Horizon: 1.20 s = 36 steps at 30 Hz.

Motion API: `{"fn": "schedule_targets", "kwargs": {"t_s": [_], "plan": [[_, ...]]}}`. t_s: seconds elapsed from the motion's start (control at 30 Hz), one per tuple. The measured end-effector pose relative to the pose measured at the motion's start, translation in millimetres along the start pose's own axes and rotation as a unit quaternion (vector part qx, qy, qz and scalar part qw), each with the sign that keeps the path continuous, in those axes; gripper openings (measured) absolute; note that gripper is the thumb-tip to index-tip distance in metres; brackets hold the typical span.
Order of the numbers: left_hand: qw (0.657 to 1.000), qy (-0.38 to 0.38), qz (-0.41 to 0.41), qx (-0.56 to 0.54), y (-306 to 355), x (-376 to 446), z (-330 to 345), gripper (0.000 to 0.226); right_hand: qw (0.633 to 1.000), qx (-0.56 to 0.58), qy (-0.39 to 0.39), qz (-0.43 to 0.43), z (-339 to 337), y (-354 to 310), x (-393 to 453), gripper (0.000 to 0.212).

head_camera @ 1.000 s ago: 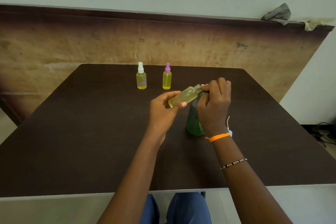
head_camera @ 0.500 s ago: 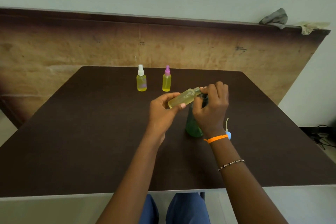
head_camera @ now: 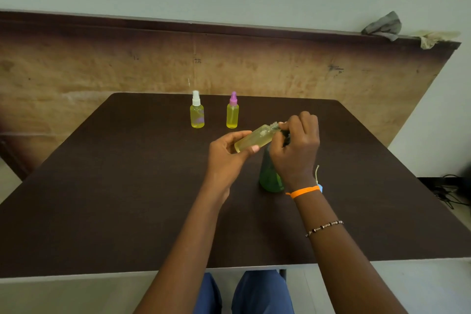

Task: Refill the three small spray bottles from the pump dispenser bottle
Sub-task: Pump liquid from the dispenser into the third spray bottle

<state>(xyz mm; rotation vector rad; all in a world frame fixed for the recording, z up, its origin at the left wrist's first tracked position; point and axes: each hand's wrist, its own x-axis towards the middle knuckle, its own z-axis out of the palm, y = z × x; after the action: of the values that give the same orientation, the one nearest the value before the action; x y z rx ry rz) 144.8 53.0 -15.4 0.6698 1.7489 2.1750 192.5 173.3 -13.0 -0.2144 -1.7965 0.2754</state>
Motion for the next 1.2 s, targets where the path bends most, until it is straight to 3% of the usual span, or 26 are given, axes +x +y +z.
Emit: {"fn": "schedule_targets", "kwargs": {"t_s": [0.17,0.93,1.2], "plan": [[1.0,-0.003,-0.007,-0.005,2,-2,-1,0.028,1.0,-0.002,-0.024,0.007,-4,-3,11,0.009],[1.0,-0.008,-0.006,-0.01,-2,-1,-1,0.029,1.0,-0.014,-0.001,-0.004,0,2,4,0.008],[0.999,-0.047,-0.024,-0.008,-7,-2,-1,0.025,1.0,0.007,-0.003,0.025,-2,1,4,0.012]]}}
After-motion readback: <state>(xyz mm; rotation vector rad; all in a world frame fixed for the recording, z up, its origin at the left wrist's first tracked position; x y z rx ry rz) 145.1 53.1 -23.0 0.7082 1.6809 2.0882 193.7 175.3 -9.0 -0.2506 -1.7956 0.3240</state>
